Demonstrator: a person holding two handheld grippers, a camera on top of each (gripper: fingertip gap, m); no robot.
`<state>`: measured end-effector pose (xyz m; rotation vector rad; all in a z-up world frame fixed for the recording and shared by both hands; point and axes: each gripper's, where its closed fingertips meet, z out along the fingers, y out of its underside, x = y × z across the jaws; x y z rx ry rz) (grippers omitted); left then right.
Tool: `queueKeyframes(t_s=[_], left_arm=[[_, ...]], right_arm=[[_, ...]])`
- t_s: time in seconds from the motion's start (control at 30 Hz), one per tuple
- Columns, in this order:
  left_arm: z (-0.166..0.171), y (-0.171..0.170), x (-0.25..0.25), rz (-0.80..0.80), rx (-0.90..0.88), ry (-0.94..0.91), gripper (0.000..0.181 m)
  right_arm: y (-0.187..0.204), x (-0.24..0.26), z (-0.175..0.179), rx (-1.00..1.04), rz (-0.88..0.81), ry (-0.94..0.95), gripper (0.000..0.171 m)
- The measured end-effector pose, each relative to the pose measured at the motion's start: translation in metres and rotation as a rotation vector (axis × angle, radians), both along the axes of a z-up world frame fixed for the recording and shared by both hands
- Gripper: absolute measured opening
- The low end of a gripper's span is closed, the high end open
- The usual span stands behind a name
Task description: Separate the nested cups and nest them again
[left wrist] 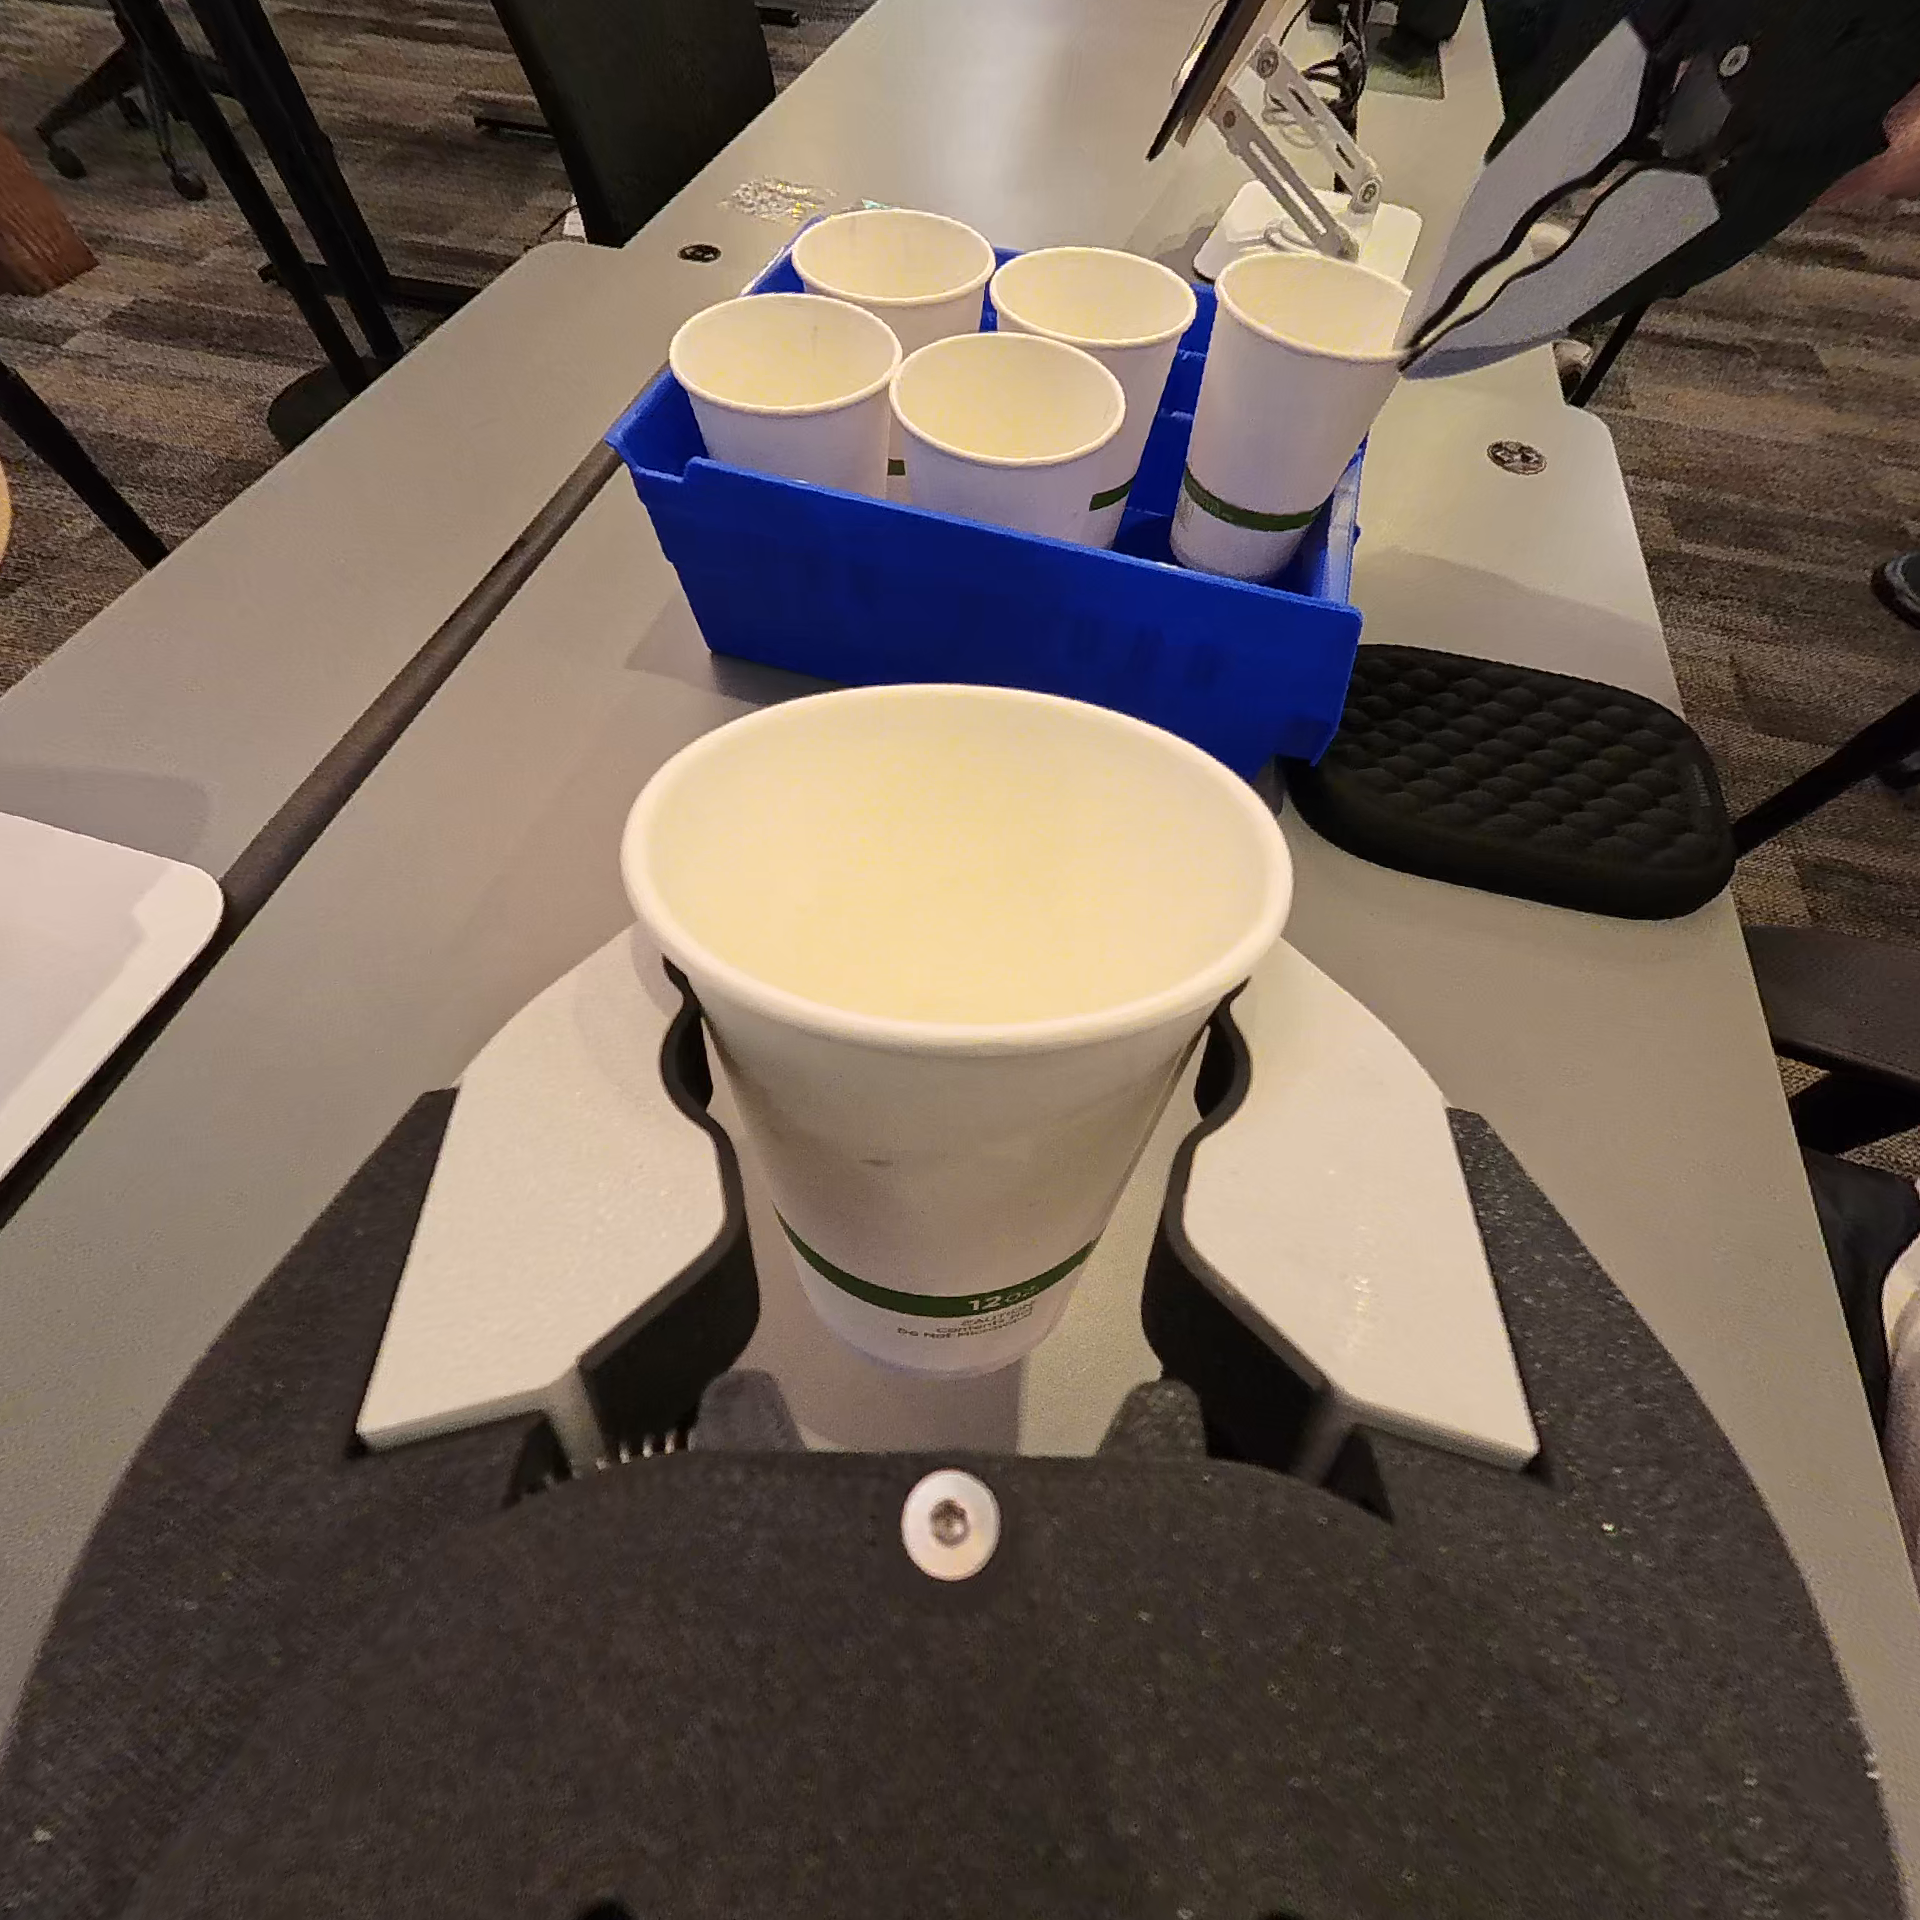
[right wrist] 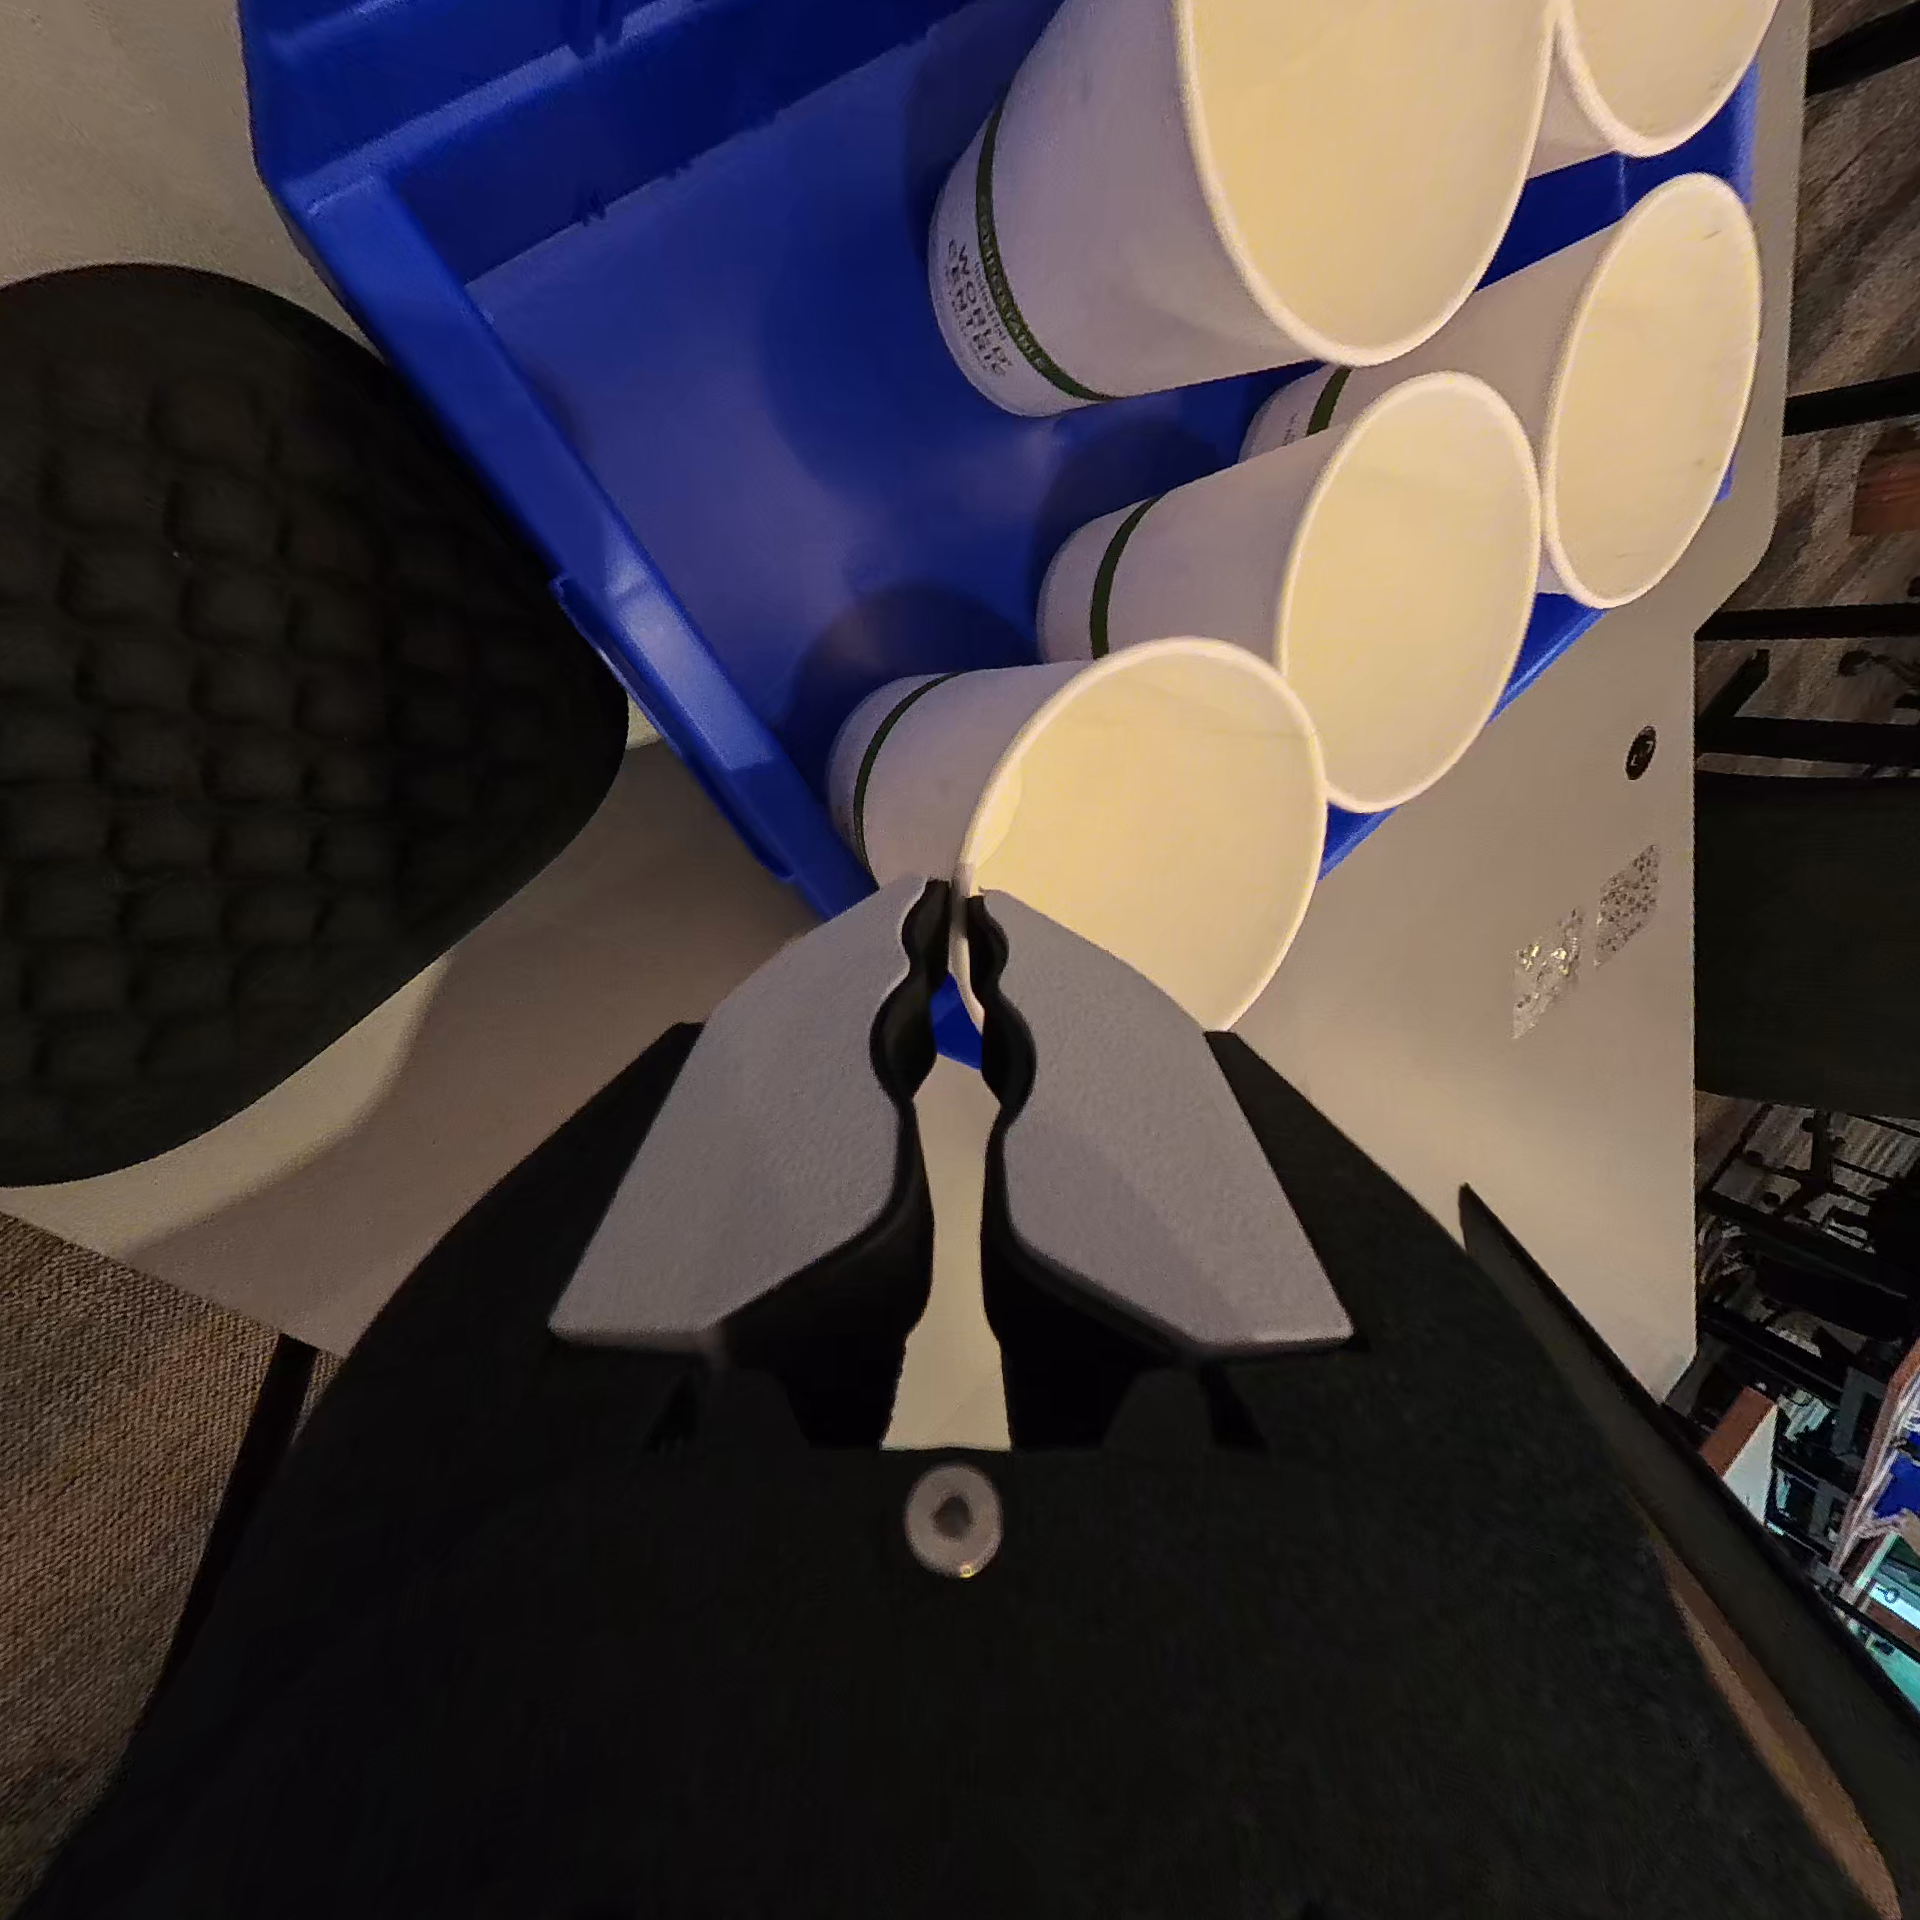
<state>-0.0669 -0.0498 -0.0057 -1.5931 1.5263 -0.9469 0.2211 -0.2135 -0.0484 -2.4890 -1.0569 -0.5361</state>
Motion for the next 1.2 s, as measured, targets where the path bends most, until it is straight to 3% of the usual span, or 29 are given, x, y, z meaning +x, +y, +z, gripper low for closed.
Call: queueKeyframes(t_s=[0.63, 0.9, 1.03, 1.2], left_arm=[[-0.003, -0.001, 0.001, -0.004, 0.002, 0.013, 0.093], [-0.001, -0.001, 0.001, -0.003, -0.005, 0.001, 0.093], [-0.003, -0.002, 0.002, -0.008, -0.002, 0.007, 0.093], [-0.007, -0.006, 0.005, -0.019, -0.004, 0.017, 0.093]], right_arm=[[0.004, 0.004, -0.01, -0.041, -0.016, 0.017, 0.003], [0.008, -0.007, 0.008, 0.085, 0.006, 0.03, 0.02], [0.024, -0.054, 0.045, 0.187, 0.119, 0.094, 0.019], [0.049, -0.169, 0.087, 0.265, 0.389, 0.243, 0.018]])
